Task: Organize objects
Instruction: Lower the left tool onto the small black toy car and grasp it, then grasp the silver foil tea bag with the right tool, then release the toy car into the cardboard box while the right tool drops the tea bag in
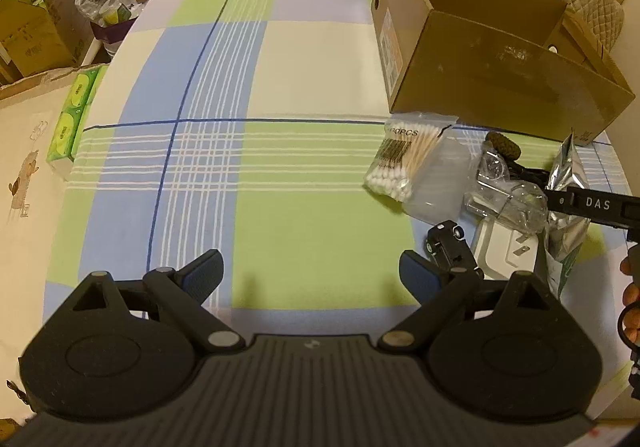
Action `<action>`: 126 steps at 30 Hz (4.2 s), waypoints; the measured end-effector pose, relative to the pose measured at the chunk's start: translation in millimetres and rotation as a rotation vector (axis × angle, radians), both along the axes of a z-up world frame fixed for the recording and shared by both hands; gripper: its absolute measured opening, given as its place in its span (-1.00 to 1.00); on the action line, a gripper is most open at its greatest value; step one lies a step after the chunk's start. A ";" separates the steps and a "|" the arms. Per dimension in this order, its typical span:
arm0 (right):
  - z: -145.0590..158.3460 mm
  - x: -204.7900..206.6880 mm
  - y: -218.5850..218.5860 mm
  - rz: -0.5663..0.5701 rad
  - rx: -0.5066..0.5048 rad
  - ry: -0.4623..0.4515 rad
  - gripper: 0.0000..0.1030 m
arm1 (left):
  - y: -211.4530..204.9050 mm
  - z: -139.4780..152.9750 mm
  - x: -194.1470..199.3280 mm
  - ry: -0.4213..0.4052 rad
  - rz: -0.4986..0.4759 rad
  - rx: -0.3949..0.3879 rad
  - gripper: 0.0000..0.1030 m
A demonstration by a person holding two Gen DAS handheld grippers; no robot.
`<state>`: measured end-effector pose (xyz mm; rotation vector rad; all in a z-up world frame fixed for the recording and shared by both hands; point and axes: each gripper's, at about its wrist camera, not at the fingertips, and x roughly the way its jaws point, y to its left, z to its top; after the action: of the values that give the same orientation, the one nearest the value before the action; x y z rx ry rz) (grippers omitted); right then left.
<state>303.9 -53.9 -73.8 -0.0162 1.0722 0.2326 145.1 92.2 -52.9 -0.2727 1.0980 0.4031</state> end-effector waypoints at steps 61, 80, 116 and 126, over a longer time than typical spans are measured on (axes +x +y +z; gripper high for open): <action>-24.2 -24.6 -63.9 0.229 -0.093 -0.010 0.45 | -48.8 -51.7 11.7 0.012 0.050 -0.090 -0.51; 5.7 -22.6 -92.8 0.207 0.080 0.021 -0.15 | -69.8 -34.6 20.3 -0.018 -0.013 -0.097 -0.51; 112.9 32.7 -70.8 0.363 0.279 -0.184 -0.16 | -99.5 59.6 117.4 -0.253 -0.189 -0.044 -0.51; 140.3 73.7 -66.3 0.415 0.273 -0.286 -0.16 | -94.5 79.6 166.5 -0.306 -0.219 -0.012 -0.51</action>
<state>377.6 -120.2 66.5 -0.0256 0.7368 0.7287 311.7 -2.4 26.7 -0.2138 0.8191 0.1523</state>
